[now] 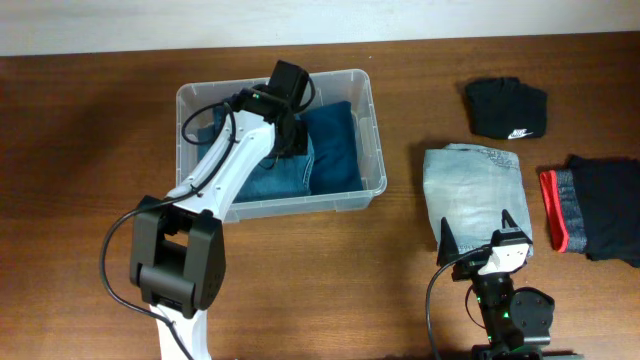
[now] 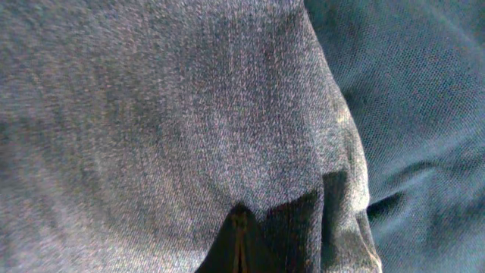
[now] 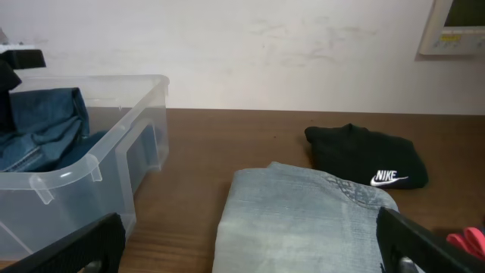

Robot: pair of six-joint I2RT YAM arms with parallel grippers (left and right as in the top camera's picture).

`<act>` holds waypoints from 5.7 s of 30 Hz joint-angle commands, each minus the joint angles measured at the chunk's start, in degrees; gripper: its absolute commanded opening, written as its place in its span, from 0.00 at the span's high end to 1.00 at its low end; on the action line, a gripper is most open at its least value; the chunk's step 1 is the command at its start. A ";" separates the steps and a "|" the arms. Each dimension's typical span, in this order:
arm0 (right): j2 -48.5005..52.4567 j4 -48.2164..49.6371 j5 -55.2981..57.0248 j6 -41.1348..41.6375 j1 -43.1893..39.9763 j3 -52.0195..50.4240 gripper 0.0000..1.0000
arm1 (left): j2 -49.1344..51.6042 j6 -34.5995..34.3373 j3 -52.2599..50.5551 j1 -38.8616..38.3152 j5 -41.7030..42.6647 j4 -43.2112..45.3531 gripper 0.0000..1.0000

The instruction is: Pack container

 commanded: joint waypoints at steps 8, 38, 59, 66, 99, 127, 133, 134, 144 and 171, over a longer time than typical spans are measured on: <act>-0.48 -0.04 -0.68 -0.13 -0.44 -0.39 0.01 | 0.50 -0.31 -0.94 -0.22 4.74 -3.41 1.00; -0.48 -0.04 -0.68 -0.13 -0.44 -0.39 0.02 | -6.38 -0.35 -9.22 -0.24 9.64 -12.59 0.99; -0.48 -0.04 -0.68 -0.13 -0.44 -0.39 0.02 | -16.92 -0.17 7.48 3.30 -17.11 -17.75 0.13; -0.48 -0.04 -0.68 -0.13 -0.44 -0.39 0.01 | -21.53 -2.84 7.48 16.37 -17.86 -19.98 0.01; -0.48 0.00 -0.70 -0.13 -0.44 -0.39 0.02 | -21.77 -21.27 6.97 66.71 -12.61 -30.58 0.01; -0.48 0.55 -3.74 14.32 -0.44 -0.39 0.01 | -39.82 -14.78 6.01 78.20 4.02 -31.63 0.00; -0.48 0.50 -3.72 14.27 -0.44 -0.39 0.01 | -56.15 -7.69 -0.52 78.20 11.06 -25.51 0.00; -0.48 0.50 -3.72 14.05 -0.44 -0.39 0.01 | -59.19 -6.29 -2.27 78.18 13.38 -23.82 0.00; -0.48 1.49 0.50 14.12 -0.48 -0.39 0.01 | -64.50 11.39 -13.84 75.60 46.71 -13.16 0.00; -0.26 1.49 5.53 16.46 -0.72 6.38 0.01 | -63.49 23.12 -19.45 22.03 25.77 -21.86 0.00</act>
